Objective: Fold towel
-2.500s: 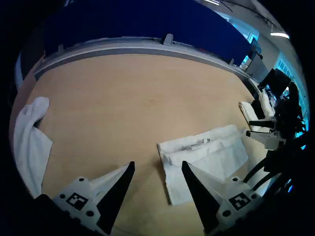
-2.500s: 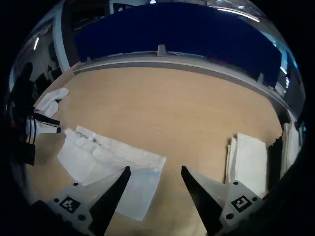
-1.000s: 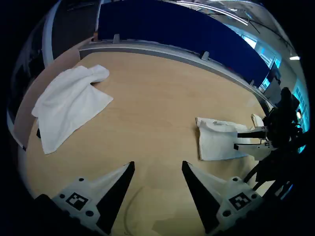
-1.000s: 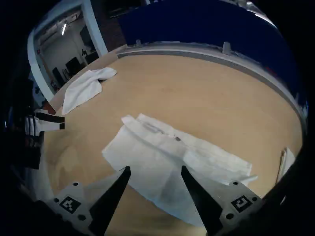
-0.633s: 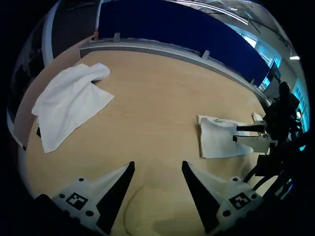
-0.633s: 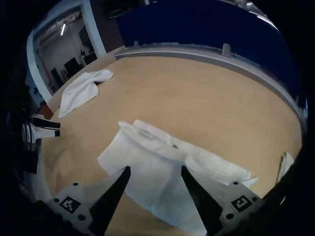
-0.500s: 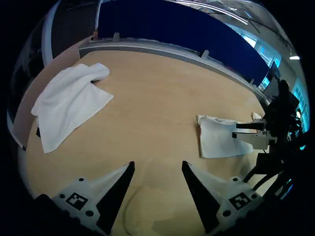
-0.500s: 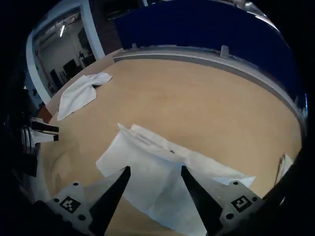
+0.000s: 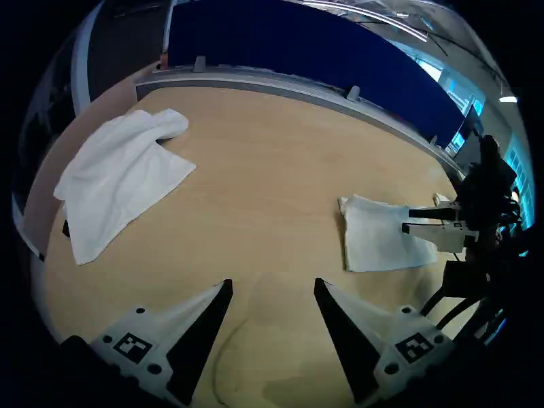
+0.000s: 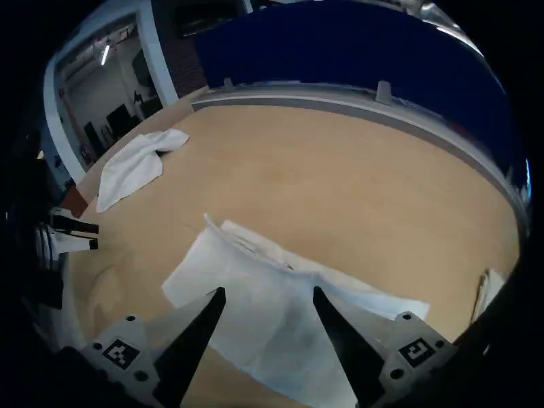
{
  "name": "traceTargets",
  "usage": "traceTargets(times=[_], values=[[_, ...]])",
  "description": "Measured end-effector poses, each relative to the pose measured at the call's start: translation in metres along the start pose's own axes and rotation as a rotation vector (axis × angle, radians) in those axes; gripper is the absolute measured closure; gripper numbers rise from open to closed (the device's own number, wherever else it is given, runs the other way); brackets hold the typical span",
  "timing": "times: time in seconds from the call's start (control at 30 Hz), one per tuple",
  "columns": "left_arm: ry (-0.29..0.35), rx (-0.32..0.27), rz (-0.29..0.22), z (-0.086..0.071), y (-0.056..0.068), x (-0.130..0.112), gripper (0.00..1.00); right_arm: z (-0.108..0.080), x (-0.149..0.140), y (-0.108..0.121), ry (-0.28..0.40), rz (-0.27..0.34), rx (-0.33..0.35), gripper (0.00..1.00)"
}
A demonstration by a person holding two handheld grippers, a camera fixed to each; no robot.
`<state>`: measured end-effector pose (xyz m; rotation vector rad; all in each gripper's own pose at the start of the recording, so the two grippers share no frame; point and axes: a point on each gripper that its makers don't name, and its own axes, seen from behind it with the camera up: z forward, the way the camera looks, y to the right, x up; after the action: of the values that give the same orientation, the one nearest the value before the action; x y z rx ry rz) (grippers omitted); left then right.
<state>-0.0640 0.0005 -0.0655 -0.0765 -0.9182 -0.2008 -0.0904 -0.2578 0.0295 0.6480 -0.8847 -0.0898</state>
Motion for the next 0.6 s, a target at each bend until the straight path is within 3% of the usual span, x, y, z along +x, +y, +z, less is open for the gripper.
traceTargets(times=[0.6], values=[[-0.003, -0.005, 0.021, -0.005, 0.008, -0.002, 0.11, -0.052, -0.053, 0.037, -0.024, 0.042, -0.064, 0.00]])
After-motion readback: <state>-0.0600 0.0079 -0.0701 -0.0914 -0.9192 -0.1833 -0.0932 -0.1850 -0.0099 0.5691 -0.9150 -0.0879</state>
